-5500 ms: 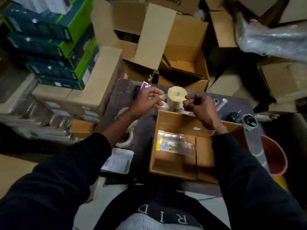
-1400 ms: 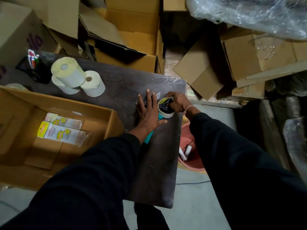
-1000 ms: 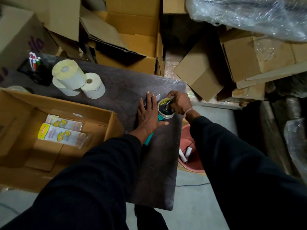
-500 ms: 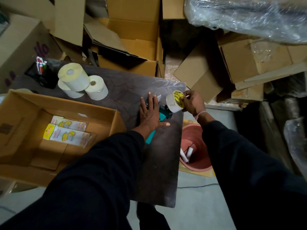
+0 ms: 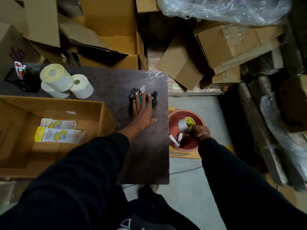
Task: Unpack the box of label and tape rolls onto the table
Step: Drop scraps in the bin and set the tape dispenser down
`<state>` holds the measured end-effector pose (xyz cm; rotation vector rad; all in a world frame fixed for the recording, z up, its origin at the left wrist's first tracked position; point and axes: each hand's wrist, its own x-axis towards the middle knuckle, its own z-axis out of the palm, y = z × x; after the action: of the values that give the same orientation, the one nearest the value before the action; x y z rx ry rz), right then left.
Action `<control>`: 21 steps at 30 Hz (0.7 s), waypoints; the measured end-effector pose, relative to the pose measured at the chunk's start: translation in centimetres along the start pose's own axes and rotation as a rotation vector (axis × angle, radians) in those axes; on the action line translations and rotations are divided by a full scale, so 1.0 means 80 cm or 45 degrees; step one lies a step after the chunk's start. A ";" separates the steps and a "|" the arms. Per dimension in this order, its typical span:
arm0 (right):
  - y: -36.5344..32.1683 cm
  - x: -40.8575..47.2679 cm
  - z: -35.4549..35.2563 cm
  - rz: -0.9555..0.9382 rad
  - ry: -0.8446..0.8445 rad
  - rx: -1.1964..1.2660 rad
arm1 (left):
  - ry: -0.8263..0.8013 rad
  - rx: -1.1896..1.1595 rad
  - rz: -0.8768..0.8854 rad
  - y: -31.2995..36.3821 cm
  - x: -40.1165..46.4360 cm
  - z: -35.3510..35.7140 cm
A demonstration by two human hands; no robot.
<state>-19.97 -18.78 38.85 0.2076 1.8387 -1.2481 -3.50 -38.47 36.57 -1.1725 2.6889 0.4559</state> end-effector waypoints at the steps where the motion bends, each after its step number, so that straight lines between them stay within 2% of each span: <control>1: 0.005 -0.001 -0.001 0.051 0.030 0.026 | 0.000 0.004 -0.001 0.000 -0.003 0.002; 5: 0.002 -0.011 0.017 0.086 0.155 0.198 | -0.009 -0.003 0.005 0.000 -0.010 0.001; 10: 0.015 -0.031 0.020 0.099 0.056 0.355 | -0.061 -0.108 0.050 0.002 -0.020 -0.016; 15: -0.018 -0.020 0.071 0.027 0.001 0.191 | -0.075 -0.252 0.200 0.004 -0.028 -0.054; 18: -0.035 -0.046 0.099 -0.078 -0.013 0.249 | -0.074 -0.388 0.280 -0.007 -0.032 -0.078; 21: -0.043 -0.074 0.127 -0.080 0.028 0.290 | -0.063 -0.473 0.374 -0.026 -0.040 -0.107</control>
<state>-12.59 -26.88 44.34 0.2907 1.7310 -1.5055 -0.08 -40.54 45.07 -0.8213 2.8190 1.0511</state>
